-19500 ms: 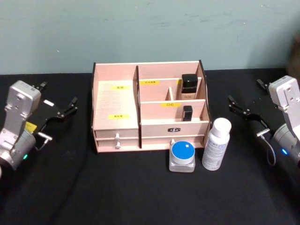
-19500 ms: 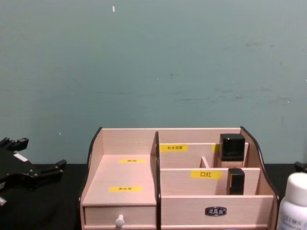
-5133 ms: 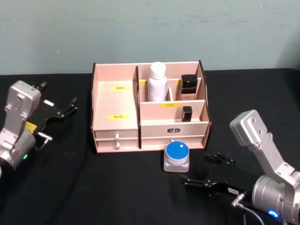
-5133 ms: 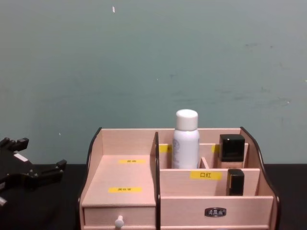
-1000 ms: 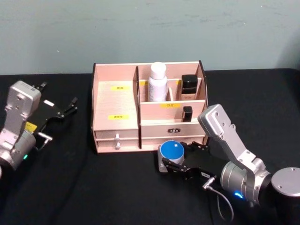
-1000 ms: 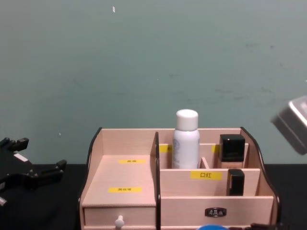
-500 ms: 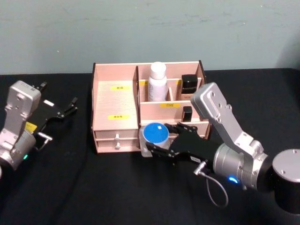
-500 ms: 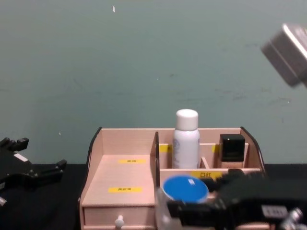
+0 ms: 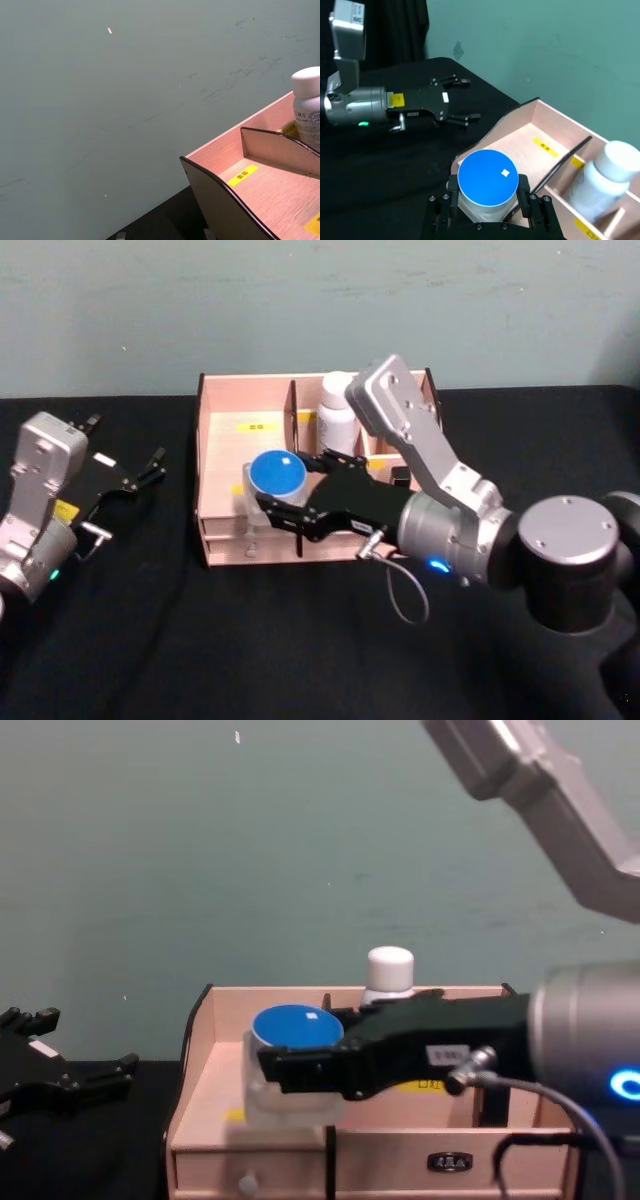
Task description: Pick up the facial cleanser and watermelon frost from the table and place them into the tiered storage box.
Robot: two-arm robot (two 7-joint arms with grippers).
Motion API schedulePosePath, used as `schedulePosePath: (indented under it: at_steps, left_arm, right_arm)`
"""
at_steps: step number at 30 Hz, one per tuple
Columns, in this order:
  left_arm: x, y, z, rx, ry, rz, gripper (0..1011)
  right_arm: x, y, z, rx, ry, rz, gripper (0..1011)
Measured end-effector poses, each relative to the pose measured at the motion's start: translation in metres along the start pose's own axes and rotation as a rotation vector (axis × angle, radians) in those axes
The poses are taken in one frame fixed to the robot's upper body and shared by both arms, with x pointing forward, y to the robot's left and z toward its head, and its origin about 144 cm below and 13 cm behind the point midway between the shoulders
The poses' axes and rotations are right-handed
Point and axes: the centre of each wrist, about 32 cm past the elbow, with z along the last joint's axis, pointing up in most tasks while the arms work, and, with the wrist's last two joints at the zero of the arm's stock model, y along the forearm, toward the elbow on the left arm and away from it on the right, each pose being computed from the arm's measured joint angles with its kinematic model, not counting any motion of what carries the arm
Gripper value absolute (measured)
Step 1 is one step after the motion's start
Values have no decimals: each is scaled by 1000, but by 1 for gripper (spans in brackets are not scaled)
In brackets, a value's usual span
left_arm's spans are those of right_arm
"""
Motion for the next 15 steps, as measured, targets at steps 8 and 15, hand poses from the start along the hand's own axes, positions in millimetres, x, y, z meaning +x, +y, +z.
schedulePosePath:
  at_steps: [8,15]
  left_arm:
    - [0,0,0,0,0,0,1001]
    - [0,0,0,0,0,0,1001]
  right_arm:
    - [4,21,5,-9,8,-14,703]
    - [10,39,6,-22,17,-44,703]
